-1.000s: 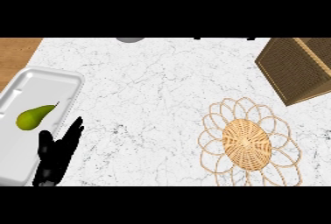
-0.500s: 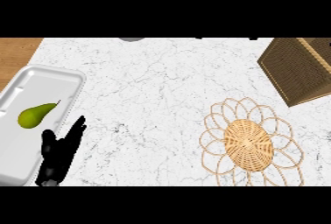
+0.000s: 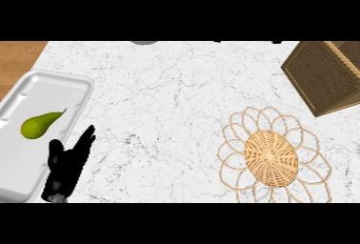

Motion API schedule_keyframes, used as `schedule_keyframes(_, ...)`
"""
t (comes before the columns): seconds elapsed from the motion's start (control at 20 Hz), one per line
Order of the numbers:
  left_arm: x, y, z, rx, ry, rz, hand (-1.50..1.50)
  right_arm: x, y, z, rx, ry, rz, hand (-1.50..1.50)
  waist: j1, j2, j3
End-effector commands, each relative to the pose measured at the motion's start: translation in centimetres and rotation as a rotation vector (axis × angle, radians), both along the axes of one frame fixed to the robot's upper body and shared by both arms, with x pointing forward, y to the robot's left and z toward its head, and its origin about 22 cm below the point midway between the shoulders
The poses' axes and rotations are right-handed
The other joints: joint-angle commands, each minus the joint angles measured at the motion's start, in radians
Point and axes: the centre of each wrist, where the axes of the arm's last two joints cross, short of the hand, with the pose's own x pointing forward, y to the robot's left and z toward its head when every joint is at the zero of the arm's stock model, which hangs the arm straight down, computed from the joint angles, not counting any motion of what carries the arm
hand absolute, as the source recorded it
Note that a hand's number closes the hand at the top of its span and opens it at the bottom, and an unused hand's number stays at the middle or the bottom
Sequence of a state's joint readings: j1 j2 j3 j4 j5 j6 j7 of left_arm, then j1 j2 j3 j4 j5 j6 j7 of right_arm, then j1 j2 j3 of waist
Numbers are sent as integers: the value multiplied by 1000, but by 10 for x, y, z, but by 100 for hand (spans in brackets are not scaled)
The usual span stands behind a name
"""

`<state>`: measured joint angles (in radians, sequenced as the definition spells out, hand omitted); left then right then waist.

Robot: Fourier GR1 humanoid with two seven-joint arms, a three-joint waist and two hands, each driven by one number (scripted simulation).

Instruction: Pick the croissant from the placemat and place it in the basket

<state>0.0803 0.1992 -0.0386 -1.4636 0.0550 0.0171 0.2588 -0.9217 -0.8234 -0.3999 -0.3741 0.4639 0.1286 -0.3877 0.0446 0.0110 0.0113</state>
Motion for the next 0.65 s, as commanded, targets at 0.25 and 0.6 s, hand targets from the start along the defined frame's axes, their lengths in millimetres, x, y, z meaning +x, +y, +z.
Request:
schedule_keyframes(0.25, 2, 10, -5, 0, 84, 28, 0, -21, -34, 19, 197, -89, -100, -150, -4, 7, -8)
schedule_keyframes(0.6, -5, 18, -10, -17, 85, 14, 0, -73, -84, 30, 214, -89, -200, -150, -1, 16, -5)
